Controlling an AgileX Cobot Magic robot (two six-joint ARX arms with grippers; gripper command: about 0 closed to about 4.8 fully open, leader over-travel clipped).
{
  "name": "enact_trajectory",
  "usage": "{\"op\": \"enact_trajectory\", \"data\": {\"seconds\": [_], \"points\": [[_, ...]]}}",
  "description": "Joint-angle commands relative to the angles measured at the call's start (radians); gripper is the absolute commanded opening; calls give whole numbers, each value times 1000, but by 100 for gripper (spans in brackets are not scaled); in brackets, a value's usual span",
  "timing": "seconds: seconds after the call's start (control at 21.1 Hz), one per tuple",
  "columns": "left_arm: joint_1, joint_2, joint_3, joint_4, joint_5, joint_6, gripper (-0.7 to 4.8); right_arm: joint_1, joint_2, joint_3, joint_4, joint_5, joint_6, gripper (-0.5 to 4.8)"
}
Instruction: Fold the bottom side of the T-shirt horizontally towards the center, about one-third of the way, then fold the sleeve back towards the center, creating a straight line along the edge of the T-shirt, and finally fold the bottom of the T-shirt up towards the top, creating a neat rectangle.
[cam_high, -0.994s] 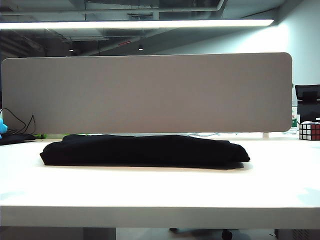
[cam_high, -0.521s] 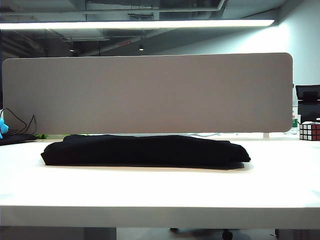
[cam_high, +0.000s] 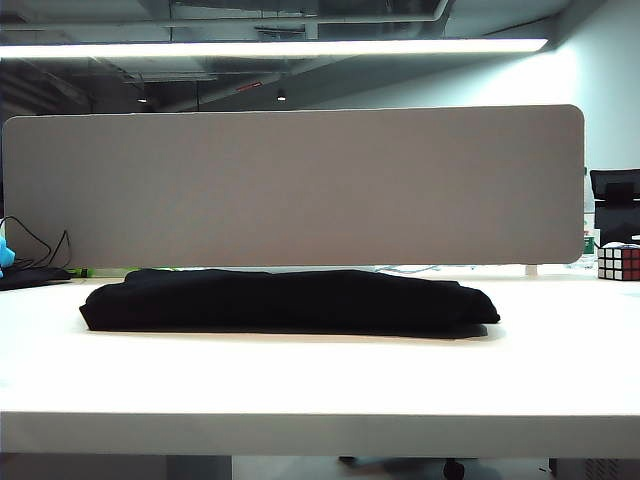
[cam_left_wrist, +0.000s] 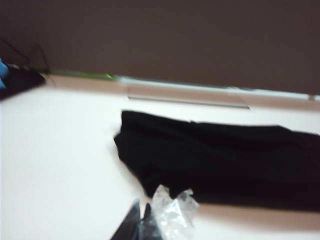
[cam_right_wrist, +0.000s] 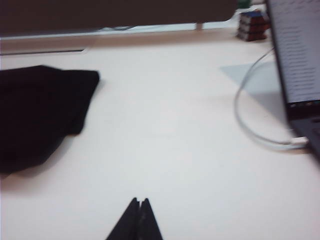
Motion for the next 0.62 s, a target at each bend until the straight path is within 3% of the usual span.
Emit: {"op": "enact_trajectory", "data": {"seconds": [0.05, 0.38, 0.62], "points": [[2, 1, -55, 108, -5, 20, -6, -3, -2, -7, 78, 25, -36, -7], [2, 2, -55, 118, -72, 84, -6, -61, -2, -9, 113, 20, -55, -6], [2, 1, -55, 39, -42, 76, -6, -58, -2, -9, 112, 18, -55, -6]]}}
